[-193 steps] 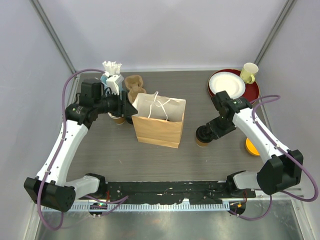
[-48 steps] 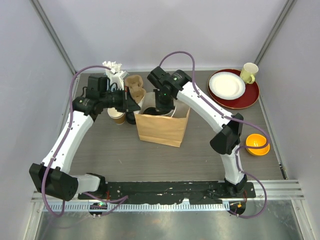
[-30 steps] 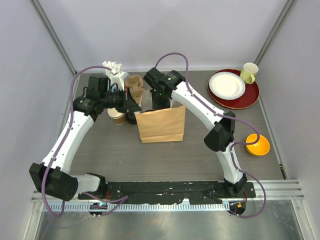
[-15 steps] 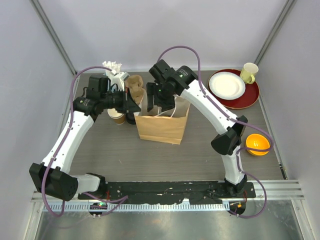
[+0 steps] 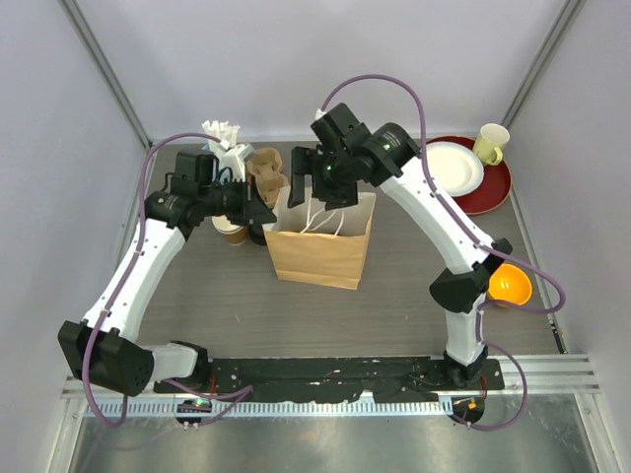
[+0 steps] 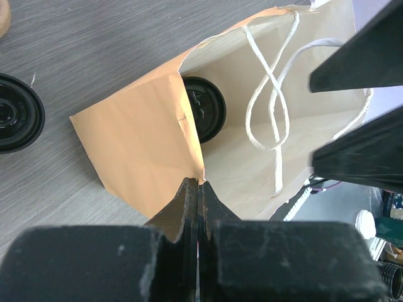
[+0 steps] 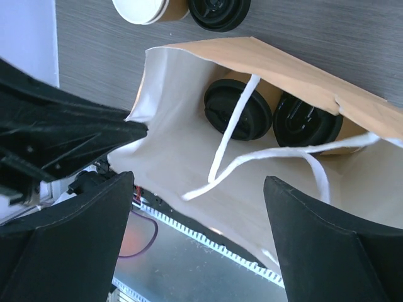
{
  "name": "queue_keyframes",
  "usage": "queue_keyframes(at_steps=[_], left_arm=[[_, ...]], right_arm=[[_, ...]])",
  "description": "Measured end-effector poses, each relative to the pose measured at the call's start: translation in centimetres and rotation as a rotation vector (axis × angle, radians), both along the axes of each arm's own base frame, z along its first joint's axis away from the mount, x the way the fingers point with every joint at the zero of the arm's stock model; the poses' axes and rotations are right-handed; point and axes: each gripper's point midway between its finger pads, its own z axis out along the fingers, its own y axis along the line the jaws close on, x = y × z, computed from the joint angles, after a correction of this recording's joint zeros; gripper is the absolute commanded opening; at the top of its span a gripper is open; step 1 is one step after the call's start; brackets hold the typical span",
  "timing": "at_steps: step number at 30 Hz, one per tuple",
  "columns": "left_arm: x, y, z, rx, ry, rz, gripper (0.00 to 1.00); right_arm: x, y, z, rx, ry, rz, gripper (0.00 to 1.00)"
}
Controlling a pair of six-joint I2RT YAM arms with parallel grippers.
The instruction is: Pack the takeout coffee
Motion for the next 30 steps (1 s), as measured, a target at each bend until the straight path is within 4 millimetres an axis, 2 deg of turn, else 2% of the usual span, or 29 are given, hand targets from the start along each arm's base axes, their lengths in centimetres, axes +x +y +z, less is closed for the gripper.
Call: queue_keyframes(at_steps=[6,12,21,24,25,27,28,30], left_arm=[[0.1,0.1,0.0,0.008,-0.010,0.000,0.00],[0.1,0.1,-0.1,0.010,-0.012,-0.001,0.00],[0.1,0.1,-0.1,0.010,-0.012,-0.001,0.00],[0.2,0.3,-0.1,0.010,-0.013,0.003,0.24],[0.2,0.3,-0.1,0.011,-0.014,0.002,0.39],[0.3,0.4,-0.1,0.009,-0.013,0.007,0.50],[0.4,0.4,0.0,0.009,-0.013,0.011,0.60],[0.5,0.5,0.2,0.006,-0.022,0.015,0.70]], right_arm=[[-0.4,-1.0,3.4,0.058,-0.068,-0.009,0.90],[-1.5,-2.4,5.6,0.093,-0.108,-0.014,0.90],[-1.4,-2.4,9.2,0.242,-0.238,0.006,0.91],[-0.8,-2.9,10.3,0.300,-0.301,-0.012,0.91],[-0.6,-3.2,10.7,0.314,-0.319,-0.020,0.91],[-0.1,-3.8,11.6,0.349,-0.372,-0.043,0.91],[0.1,-4.1,12.0,0.362,-0.394,-0.053,0.91],[0.6,-4.6,13.2,0.393,-0.440,-0.073,0.91]])
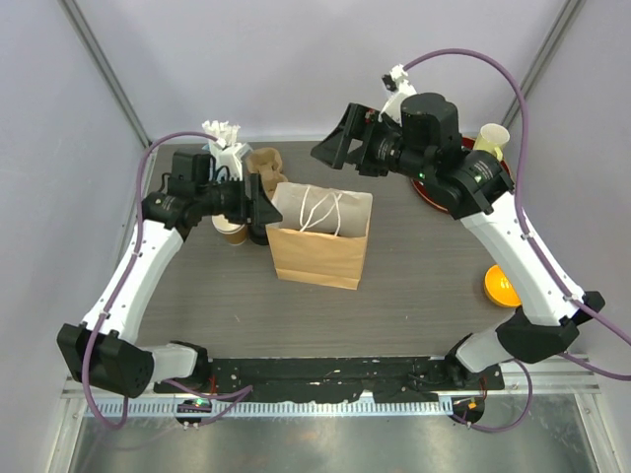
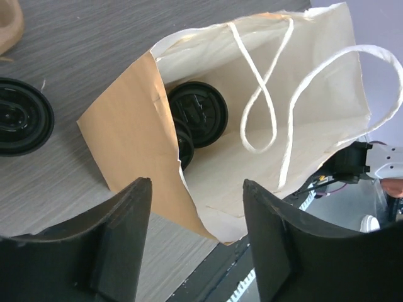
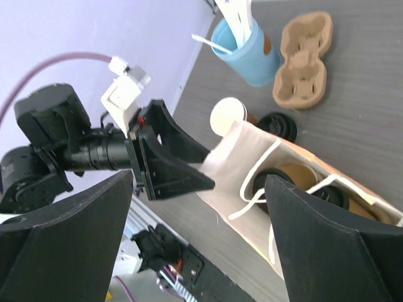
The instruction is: Pack the takeout coffee
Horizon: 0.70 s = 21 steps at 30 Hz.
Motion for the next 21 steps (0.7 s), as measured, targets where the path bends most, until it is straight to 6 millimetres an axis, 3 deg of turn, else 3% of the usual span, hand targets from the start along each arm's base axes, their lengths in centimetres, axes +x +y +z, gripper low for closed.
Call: queue_keyframes(at_steps=[5,10,14,17,19,21], left_arm=[[0.1,0.3,1.4,-0.010,-0.047,0.009,0.80],[1.5,1.2,5.6,-0.023,-0.160,0.056,0.86],[3.9,4.1,11.1,-0.001,-0.311,0.217,0.81],[5.8,6.9,15.6,0.021,-0.446,0.350,0.71],[6.9,8.9,16.7,0.050,-0.486,0.432,0.69],[8.4,11.5,16.2,0.094,-0.479,0.525,0.69]], right_arm=[[1.3,-0.2,2.0,0.058,-0.065,-0.017,0.91],[3.4,-0.5,2.3,0.099,-0.082,-0.028,0.92],[6.5,-1.9,1.9,0.138,-0.071,-0.083,0.92],[9.0,-2.6,1.5,0.155,-0.074,-0.117,0.91],[10.8,-2.9,0.8,0.163,-0.069,-0.126,0.91],[12.2,-2.9,0.0,0.168,-0.055,-0.122,0.92]])
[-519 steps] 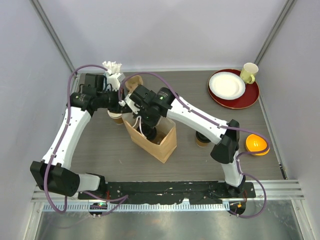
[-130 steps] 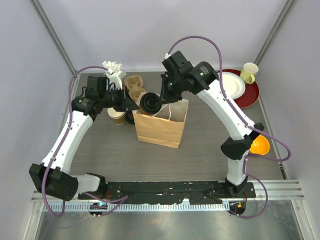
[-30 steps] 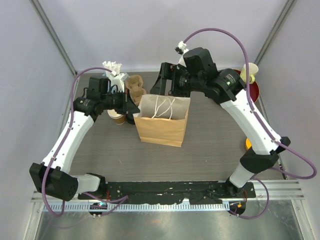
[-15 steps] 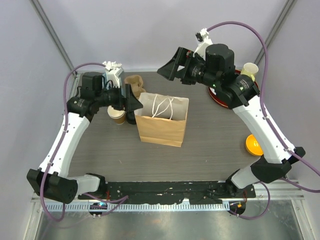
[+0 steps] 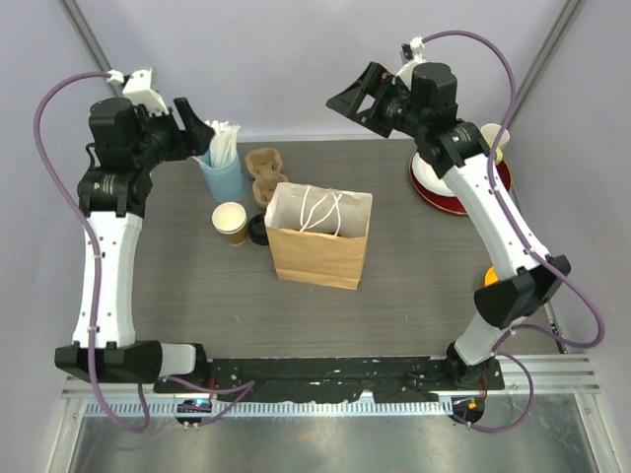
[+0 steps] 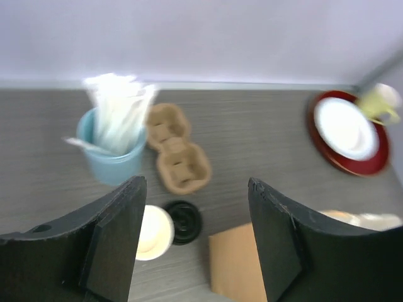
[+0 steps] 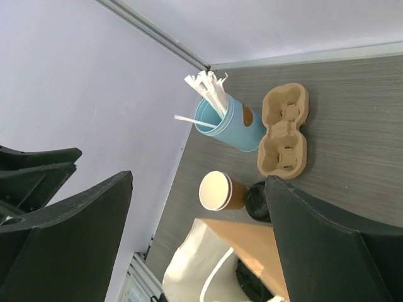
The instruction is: Pack the takeout coffee
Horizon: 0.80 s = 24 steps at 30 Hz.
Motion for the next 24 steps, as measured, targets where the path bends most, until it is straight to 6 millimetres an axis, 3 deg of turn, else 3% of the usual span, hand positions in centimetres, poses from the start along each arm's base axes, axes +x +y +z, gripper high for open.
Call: queue_keyframes(at_steps=[4,8,12,15,18,24], left_arm=[[3.2,5.9,-3.3,0.012,0.089,0.176,0.76],[6.2,12.0,-8.3,-0.028,0.220,0.292,0.81],[10.1,15.1,-13.2,-0.068,0.336,0.297,0.83],[12.6,14.6,-15.9,-0.092,0.385,0.247,0.79],[13.2,13.2,-18.0,-0.105,0.438,0.203,0.74],[14.1,10.7,-18.4,-0.084,0.453,0.153,0.60]], right_arm=[[3.2,0.3,-2.1,0.006,0.038,0.028,0.91],[5.7,0.2,-4.5,0.010,0.085,0.051,0.92],[7.5,-0.7,-6.3,0.025,0.134,0.061,0.92],[8.3,-1.4,-7.2,0.035,0.161,0.063,0.92],[9.0,-1.9,-7.8,0.037,0.177,0.063,0.92],[8.6,-2.0,-8.9,0.026,0.230,0.066,0.92]])
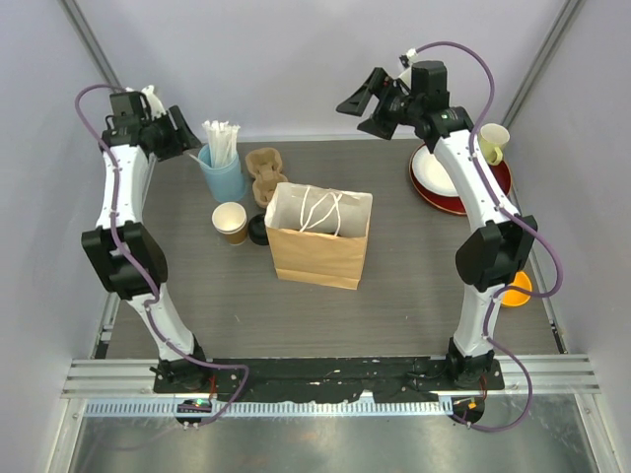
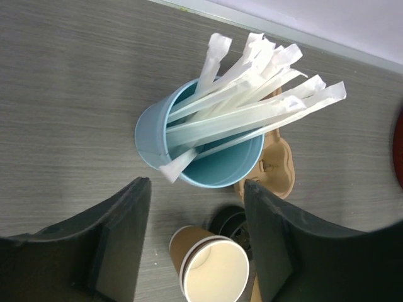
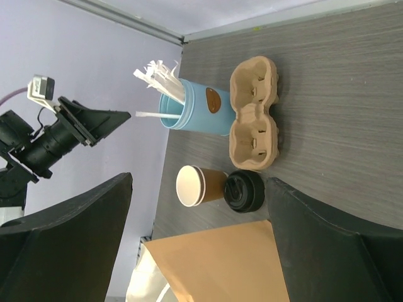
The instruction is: Pack the takeout coffee
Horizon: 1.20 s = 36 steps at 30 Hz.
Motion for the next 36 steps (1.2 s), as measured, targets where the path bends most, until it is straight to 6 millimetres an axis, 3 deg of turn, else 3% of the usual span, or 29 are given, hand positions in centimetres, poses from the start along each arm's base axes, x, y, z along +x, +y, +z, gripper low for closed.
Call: queue_keyframes(at_steps=[4,9,24,30,36], left_arm=[[1.3,-0.1,-0.4,0.034,0.007,0.020,0.52],[0.7,1.3,-2.1,0.088,0.068,0.070,0.51],[0.6,1.1,-3.6,0.078,0.119,0.062,0.34],[1.9,1.2,-5.3,0.070,0.140,0.053,0.33],[2.5,0.8,-5.5,0.049,0.136,0.029,0.40]], right_arm=[[-0.2,-0.1,-0.6,-0.012,0.024,-0.005,0.92],[-0.3,-0.4,-1.3,-0.041,0.034,-0.011,0.92],[-0.9,-1.0,-2.8,-0.095,0.067,0.000,0.92],[-1.2,-1.1,-3.4,-0.108,0.090,0.004,0.92],[-1.6,-1.2,-4.1,-0.116,0.117,0.007,0.93]])
